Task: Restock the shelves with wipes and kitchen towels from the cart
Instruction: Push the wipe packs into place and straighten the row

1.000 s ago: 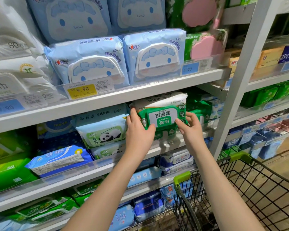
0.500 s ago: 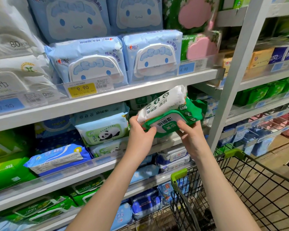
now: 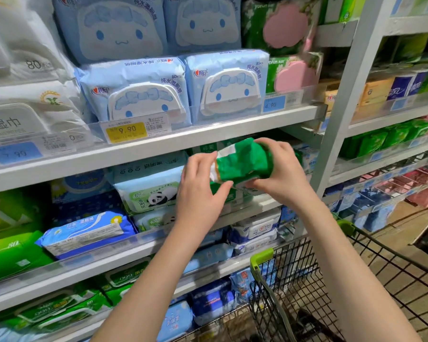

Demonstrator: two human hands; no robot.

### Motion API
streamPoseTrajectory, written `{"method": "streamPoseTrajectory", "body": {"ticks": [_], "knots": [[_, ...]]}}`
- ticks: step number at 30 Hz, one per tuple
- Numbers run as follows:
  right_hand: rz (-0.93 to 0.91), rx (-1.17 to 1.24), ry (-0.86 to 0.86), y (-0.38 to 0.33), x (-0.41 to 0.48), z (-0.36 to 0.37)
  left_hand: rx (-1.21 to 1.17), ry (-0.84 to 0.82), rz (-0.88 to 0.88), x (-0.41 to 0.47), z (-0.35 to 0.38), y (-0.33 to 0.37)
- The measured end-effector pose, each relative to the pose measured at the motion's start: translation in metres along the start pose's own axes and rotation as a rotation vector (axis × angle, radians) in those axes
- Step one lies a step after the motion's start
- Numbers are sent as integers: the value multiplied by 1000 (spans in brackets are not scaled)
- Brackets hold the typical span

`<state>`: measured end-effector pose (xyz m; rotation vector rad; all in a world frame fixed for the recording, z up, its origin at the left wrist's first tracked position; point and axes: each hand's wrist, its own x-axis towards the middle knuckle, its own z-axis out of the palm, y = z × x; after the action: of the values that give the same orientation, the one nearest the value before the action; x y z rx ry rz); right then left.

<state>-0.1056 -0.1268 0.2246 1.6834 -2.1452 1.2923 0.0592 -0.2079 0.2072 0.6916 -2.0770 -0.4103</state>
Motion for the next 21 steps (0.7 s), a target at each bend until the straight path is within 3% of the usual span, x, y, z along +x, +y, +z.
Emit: {"method": "streamPoseTrajectory", "body": {"ticks": [3,9,12,16,21], "knots": [[-121,-123,-31,-6,9,12,104,-30,21,8,9,-6],[-356,-210,-61,-5,26,48,180,-8,-179,11,17,-25],[-383,-258,17,-4,30,63,180,27,-237,16,16,-32],[-6,-344,262,7,18,63,250,27,-250,25,16,-31],[395,-135,240,15,7,58,268,18,-247,21,18,-30]]}}
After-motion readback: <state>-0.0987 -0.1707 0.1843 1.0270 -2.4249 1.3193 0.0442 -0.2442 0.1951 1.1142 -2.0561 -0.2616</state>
